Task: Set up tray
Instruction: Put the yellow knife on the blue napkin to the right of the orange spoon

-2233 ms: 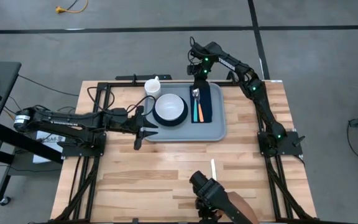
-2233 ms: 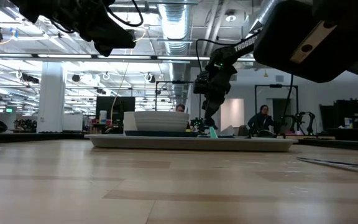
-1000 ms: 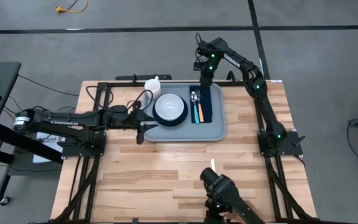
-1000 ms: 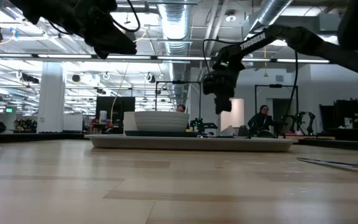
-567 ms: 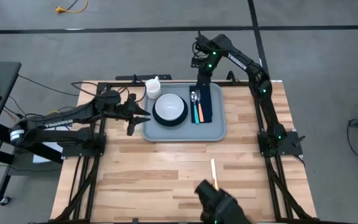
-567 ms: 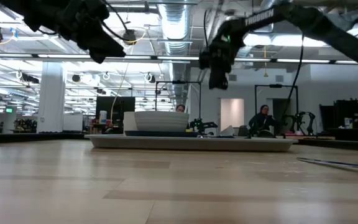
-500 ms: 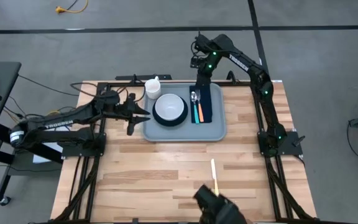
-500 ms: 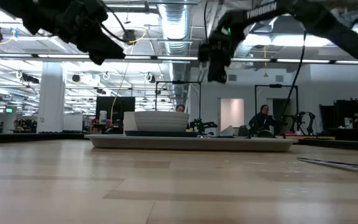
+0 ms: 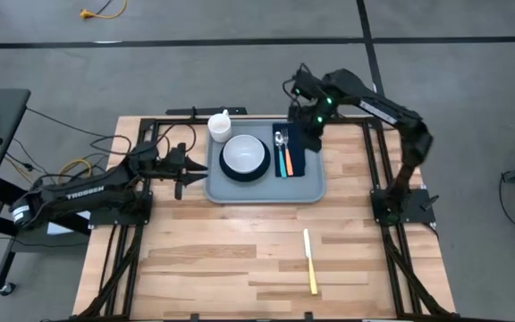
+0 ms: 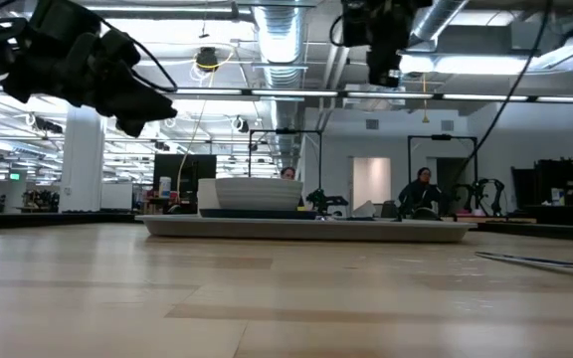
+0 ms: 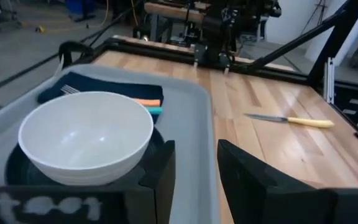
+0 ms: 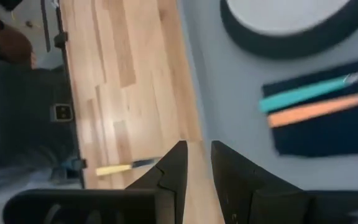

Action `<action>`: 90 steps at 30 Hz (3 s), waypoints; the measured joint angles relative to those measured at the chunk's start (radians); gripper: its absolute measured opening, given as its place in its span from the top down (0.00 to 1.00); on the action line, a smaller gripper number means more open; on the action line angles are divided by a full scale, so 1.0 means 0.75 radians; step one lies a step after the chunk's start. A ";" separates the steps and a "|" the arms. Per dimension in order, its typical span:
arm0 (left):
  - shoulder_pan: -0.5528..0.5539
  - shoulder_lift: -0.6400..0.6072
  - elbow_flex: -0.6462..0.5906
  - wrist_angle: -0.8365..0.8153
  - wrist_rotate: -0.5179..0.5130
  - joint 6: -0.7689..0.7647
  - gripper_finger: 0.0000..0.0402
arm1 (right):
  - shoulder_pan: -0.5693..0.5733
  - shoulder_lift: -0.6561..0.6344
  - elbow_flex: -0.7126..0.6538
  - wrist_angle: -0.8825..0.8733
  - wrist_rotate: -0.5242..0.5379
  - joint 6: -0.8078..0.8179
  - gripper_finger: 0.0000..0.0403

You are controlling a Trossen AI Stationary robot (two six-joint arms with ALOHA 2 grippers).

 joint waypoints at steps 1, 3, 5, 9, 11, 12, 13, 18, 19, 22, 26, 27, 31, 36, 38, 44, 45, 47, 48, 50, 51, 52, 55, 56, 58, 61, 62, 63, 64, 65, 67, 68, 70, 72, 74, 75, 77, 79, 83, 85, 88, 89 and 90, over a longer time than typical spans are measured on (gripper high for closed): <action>0.000 -0.018 0.000 -0.014 -0.001 0.010 0.73 | 0.022 -0.044 -0.068 0.042 0.010 0.066 0.84; -0.001 -0.053 -0.001 -0.035 0.002 0.041 0.73 | 0.074 -0.133 -0.205 0.118 0.078 0.218 0.84; -0.002 -0.078 -0.001 -0.047 0.028 0.067 0.73 | 0.143 -0.222 -0.338 0.172 0.181 0.376 0.84; -0.002 -0.102 -0.001 -0.052 0.115 0.107 0.73 | 0.327 -0.392 -0.596 0.256 0.388 0.724 0.84; -0.002 -0.105 -0.001 -0.052 0.145 0.125 0.73 | 0.450 -0.477 -0.720 0.328 0.482 0.945 0.84; -0.002 -0.105 -0.001 -0.052 0.154 0.140 0.73 | 0.518 -0.518 -0.783 0.375 0.535 1.062 0.84; -0.002 -0.104 -0.001 -0.053 0.161 0.154 0.73 | 0.594 -0.556 -0.842 0.425 0.591 1.190 0.84; -0.002 -0.104 -0.001 -0.053 0.163 0.227 0.73 | 0.991 -0.658 -1.105 0.732 0.878 1.844 0.84; -0.002 -0.104 -0.001 -0.053 0.163 0.235 0.73 | 1.069 -0.657 -1.145 0.800 0.939 1.971 0.84; -0.002 -0.104 -0.001 -0.053 0.162 0.255 0.73 | 1.263 -0.593 -1.219 0.952 1.082 2.255 0.84; -0.002 -0.104 -0.001 -0.053 0.162 0.264 0.73 | 1.431 -0.419 -1.233 1.095 1.184 2.499 0.84; -0.002 -0.104 -0.001 -0.053 0.162 0.262 0.73 | 1.456 -0.372 -1.227 1.128 1.186 2.544 0.84; -0.005 -0.103 -0.001 -0.059 0.184 0.199 0.73 | 1.505 -0.168 -1.140 1.180 1.180 2.645 0.84; -0.046 -0.103 -0.001 -0.076 0.216 0.164 0.73 | 1.488 0.028 -0.935 1.076 1.075 2.645 0.84; -0.073 -0.103 -0.001 -0.078 0.217 0.163 0.73 | 1.471 0.082 -0.842 0.965 1.027 2.645 0.84; -0.147 -0.103 -0.001 -0.078 0.216 0.162 0.73 | 1.445 0.193 -0.611 0.717 0.908 2.642 0.84; -0.157 -0.103 -0.001 -0.078 0.208 0.162 0.73 | 1.447 0.205 -0.586 0.691 0.884 2.642 0.84; -0.172 -0.103 -0.001 -0.089 0.203 0.164 0.73 | 1.457 0.212 -0.562 0.697 0.840 2.642 0.84; -0.177 -0.103 -0.001 -0.092 0.203 0.165 0.73 | 1.463 0.212 -0.561 0.700 0.819 2.647 0.84; -0.184 -0.103 -0.001 -0.105 0.202 0.166 0.73 | 1.475 0.212 -0.561 0.697 0.783 2.684 0.84; -0.185 -0.103 -0.001 -0.109 0.203 0.166 0.73 | 1.482 0.212 -0.561 0.691 0.772 2.702 0.83; -0.185 -0.103 -0.001 -0.109 0.204 0.168 0.73 | 1.489 0.212 -0.561 0.686 0.765 2.712 0.83; -0.185 -0.103 -0.001 -0.112 0.204 0.170 0.73 | 1.512 0.212 -0.561 0.674 0.764 2.698 0.81; -0.185 -0.103 -0.001 -0.112 0.204 0.171 0.73 | 1.520 0.212 -0.562 0.670 0.764 2.662 0.80; -0.185 -0.103 -0.001 -0.115 0.205 0.171 0.73 | 1.536 0.212 -0.562 0.666 0.765 2.601 0.78; -0.185 -0.103 -0.001 -0.115 0.205 0.172 0.73 | 1.556 0.212 -0.562 0.650 0.766 2.585 0.76; -0.185 -0.103 -0.001 -0.115 0.205 0.173 0.73 | 1.562 0.212 -0.562 0.646 0.766 2.584 0.76; -0.185 -0.103 -0.001 -0.115 0.205 0.173 0.73 | 1.565 0.212 -0.562 0.637 0.766 2.584 0.76; -0.185 -0.103 -0.001 -0.115 0.206 0.173 0.73 | 1.567 0.212 -0.562 0.632 0.766 2.585 0.76; -0.185 -0.103 -0.001 -0.115 0.206 0.174 0.73 | 1.567 0.212 -0.562 0.632 0.766 2.591 0.76; -0.185 -0.103 -0.001 -0.115 0.206 0.174 0.73 | 1.565 0.212 -0.562 0.630 0.773 2.604 0.77; -0.185 -0.103 -0.001 -0.115 0.206 0.174 0.73 | 1.565 0.212 -0.562 0.632 0.788 2.608 0.77; -0.185 -0.103 -0.001 -0.115 0.207 0.175 0.73 | 1.562 0.212 -0.562 0.629 0.838 2.666 0.77; -0.185 -0.103 -0.001 -0.115 0.207 0.175 0.73 | 1.561 0.212 -0.562 0.627 0.884 2.730 0.77; -0.185 -0.103 -0.001 -0.121 0.207 0.185 0.73 | 1.552 0.212 -0.562 0.627 0.892 2.744 0.75; -0.185 -0.103 -0.001 -0.129 0.207 0.192 0.73 | 1.552 0.212 -0.562 0.626 0.891 2.745 0.74; -0.185 -0.103 -0.001 -0.143 0.207 0.199 0.73 | 1.552 0.212 -0.563 0.622 0.890 2.753 0.72; -0.185 -0.103 -0.001 -0.149 0.207 0.200 0.73 | 1.552 0.212 -0.562 0.615 0.890 2.765 0.68; -0.185 -0.103 -0.001 -0.154 0.207 0.202 0.73 | 1.553 0.212 -0.566 0.581 0.847 2.780 0.60; -0.185 -0.103 -0.001 -0.159 0.207 0.209 0.73 | 1.553 0.212 -0.595 0.596 0.822 2.781 0.56; -0.185 -0.103 -0.001 -0.162 0.207 0.210 0.73 | 1.553 0.212 -0.657 0.665 0.805 2.781 0.53; -0.185 -0.103 -0.001 -0.162 0.206 0.213 0.73 | 1.553 0.212 -0.678 0.691 0.796 2.781 0.52; -0.185 -0.103 -0.001 -0.163 0.206 0.213 0.73 | 1.553 0.212 -0.702 0.721 0.789 2.781 0.52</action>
